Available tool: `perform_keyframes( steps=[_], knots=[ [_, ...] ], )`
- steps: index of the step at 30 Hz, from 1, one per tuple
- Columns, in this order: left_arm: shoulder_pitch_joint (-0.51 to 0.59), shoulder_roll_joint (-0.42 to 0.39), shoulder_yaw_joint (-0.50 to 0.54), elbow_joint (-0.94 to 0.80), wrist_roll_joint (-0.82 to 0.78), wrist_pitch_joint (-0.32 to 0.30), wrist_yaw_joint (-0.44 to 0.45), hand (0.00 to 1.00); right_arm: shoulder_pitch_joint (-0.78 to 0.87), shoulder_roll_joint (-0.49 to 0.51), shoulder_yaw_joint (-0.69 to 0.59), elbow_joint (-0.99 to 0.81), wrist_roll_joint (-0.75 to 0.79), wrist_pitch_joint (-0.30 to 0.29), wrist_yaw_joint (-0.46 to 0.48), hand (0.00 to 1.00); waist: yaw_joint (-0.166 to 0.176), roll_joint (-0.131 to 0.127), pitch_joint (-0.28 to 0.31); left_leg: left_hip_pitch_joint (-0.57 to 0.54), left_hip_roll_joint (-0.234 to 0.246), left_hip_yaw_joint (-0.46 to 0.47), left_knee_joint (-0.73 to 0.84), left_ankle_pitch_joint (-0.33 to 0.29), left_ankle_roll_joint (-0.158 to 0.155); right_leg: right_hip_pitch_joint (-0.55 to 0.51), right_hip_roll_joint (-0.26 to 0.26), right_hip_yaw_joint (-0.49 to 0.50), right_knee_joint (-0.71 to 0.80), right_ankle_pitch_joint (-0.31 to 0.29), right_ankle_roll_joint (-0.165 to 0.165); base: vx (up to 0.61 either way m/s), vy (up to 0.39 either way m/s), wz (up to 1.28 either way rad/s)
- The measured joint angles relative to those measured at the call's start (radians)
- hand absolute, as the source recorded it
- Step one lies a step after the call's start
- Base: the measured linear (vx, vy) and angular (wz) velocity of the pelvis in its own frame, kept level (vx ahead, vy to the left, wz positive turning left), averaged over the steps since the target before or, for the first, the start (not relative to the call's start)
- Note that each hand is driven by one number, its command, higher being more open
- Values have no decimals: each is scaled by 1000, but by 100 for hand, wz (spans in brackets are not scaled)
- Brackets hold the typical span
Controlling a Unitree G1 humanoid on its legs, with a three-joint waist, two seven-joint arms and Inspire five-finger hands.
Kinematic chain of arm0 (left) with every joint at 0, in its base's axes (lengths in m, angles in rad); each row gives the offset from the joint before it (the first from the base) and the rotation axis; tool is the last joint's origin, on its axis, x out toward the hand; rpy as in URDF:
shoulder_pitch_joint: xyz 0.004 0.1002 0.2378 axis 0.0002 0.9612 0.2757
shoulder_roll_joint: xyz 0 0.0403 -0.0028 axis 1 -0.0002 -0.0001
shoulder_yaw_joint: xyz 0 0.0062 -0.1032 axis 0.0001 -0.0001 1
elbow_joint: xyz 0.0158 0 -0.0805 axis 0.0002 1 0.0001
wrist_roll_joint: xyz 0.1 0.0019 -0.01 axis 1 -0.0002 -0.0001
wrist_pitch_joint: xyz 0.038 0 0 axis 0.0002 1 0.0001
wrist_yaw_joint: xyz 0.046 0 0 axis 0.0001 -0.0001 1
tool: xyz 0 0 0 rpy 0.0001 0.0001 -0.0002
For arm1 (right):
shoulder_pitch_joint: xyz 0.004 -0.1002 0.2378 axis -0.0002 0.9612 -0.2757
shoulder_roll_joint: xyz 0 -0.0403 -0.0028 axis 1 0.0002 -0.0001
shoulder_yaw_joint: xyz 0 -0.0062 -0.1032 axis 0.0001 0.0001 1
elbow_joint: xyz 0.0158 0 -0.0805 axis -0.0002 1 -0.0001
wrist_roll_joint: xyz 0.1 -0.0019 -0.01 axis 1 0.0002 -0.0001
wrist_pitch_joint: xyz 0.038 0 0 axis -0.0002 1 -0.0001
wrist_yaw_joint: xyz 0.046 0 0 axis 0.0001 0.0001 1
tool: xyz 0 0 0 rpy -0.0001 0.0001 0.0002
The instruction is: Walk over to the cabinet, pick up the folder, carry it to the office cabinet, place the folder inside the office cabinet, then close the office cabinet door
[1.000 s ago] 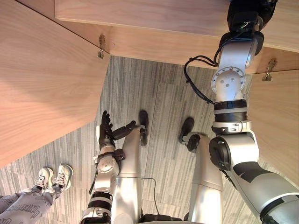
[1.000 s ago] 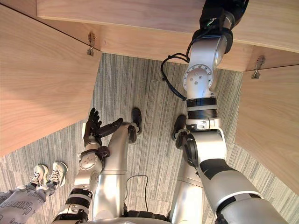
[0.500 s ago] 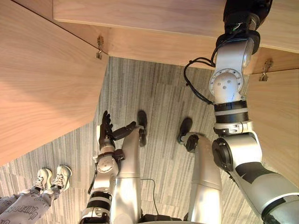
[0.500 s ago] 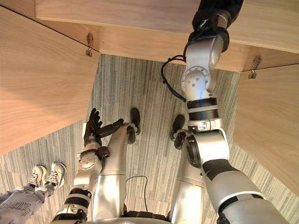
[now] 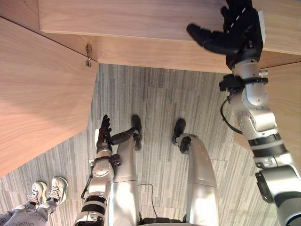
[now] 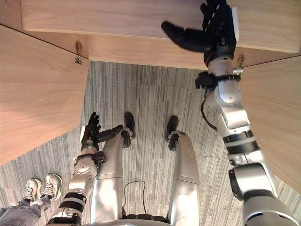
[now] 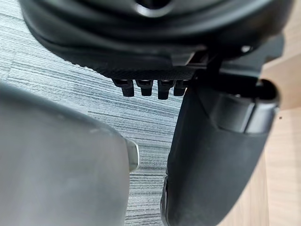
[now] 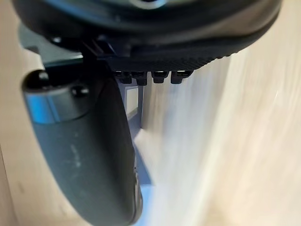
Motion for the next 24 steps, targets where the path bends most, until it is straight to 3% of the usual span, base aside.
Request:
perform_keyframes(
  steps=[5,6,11,15,20,24],
  knots=[
    [0,12,2,18,21,0,-25,100,76,-68,22,-20,-317,1,38,100,-1,-17,-9,20,4,9,-17,0,0,14,3,3,-15,1,-1,-14,-17,-3],
    [0,13,2,17,26,-2,-26,100,78,-77,25,-20,-341,1,43,0,-1,-17,-9,20,4,9,-19,0,1,14,3,3,-17,1,0,0,0,0],
    [0,14,1,25,35,-6,-46,100,63,-132,59,-25,-463,-2,66,0,-1,-22,-12,28,4,18,-33,2,4,19,4,5,-31,5,1,0,0,0],
    [0,16,1,46,38,-6,-60,100,53,-144,81,-24,-442,-3,110,0,1,-31,-17,52,5,21,-48,2,3,39,5,4,-43,5,1,0,0,0],
    [-4,12,-3,48,50,-10,-68,100,74,-99,158,-9,-200,-3,229,0,14,-33,-20,58,3,21,-69,9,3,46,5,-2,-58,5,0,-5,-5,2],
    [-4,10,-3,51,50,-10,-68,100,63,-67,153,-10,-113,-4,238,0,16,-33,-20,61,3,22,-75,10,3,49,4,-4,-59,5,0,0,0,0]
  ],
)
